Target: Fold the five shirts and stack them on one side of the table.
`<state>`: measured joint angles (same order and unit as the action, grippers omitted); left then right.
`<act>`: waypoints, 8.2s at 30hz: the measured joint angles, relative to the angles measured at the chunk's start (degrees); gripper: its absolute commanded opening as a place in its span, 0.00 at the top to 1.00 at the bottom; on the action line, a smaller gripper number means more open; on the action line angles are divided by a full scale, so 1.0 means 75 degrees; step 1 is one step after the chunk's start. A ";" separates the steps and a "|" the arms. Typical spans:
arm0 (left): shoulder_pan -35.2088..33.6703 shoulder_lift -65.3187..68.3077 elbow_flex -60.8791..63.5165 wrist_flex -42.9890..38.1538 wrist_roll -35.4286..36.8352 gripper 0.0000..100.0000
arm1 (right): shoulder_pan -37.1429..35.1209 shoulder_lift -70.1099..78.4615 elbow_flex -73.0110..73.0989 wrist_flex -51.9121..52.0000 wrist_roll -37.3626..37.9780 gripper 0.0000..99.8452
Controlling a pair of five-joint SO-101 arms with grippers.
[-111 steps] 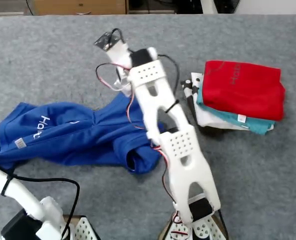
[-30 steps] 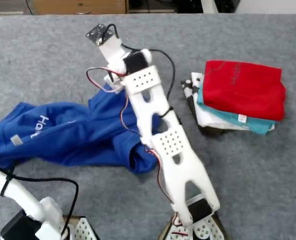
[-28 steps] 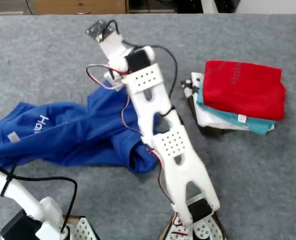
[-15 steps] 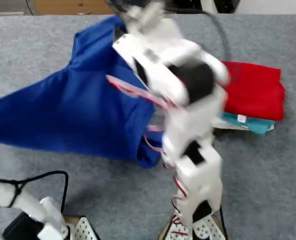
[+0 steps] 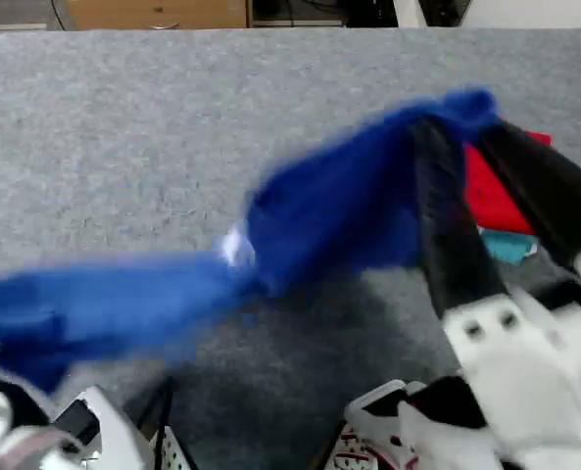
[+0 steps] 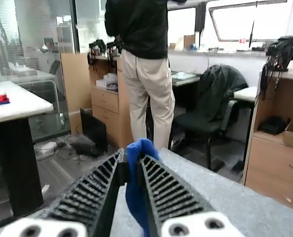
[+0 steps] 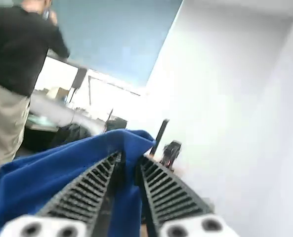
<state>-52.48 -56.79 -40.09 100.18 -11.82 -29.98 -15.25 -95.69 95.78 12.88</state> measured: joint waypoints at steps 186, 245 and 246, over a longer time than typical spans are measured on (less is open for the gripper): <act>0.1524 1.1007 0.4536 -0.2473 -0.0891 0.98 | 0.0891 0.6752 1.0374 -0.5603 0.2215 1.00; 0.1254 0.3106 0.9366 -0.1313 -0.2204 0.98 | -0.0996 0.4829 1.2706 -0.2919 0.0809 1.00; 0.1254 0.3071 0.9389 -0.1313 -0.2215 0.98 | -0.0996 0.4829 1.2706 -0.2954 0.0797 1.00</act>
<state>-43.08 -33.76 30.33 90.33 -28.44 -37.45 20.97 -0.40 73.63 18.86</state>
